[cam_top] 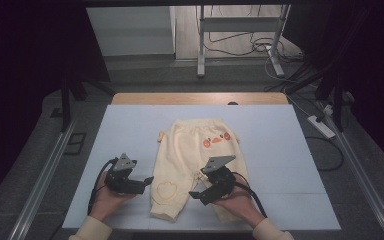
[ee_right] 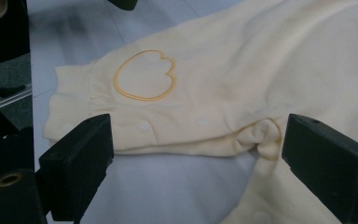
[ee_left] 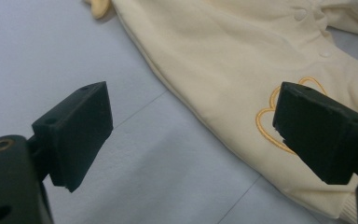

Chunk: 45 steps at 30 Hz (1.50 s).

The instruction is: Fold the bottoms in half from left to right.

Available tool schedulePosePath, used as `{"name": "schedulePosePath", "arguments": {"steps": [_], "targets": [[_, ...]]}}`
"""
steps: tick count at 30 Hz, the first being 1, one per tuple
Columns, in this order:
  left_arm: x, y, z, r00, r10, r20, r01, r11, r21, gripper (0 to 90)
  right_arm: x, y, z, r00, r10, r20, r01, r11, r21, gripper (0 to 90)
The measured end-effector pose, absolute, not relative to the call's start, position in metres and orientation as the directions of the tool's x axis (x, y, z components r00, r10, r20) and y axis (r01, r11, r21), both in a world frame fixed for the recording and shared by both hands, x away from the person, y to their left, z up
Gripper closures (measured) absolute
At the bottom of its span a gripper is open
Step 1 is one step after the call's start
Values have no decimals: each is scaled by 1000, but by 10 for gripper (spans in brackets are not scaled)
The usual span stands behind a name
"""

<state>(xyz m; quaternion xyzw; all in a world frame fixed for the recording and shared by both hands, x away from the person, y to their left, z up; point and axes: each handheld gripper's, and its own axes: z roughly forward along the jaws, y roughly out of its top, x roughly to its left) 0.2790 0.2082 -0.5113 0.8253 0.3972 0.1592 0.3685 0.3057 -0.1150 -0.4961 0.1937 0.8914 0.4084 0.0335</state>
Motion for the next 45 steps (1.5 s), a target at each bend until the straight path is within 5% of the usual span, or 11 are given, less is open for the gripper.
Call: {"name": "schedulePosePath", "arguments": {"steps": [45], "targets": [[284,211,-511,617,786,-45,551,-391,738,119,267,-17,-518,-980,163,111,194,696,691,98]]}}
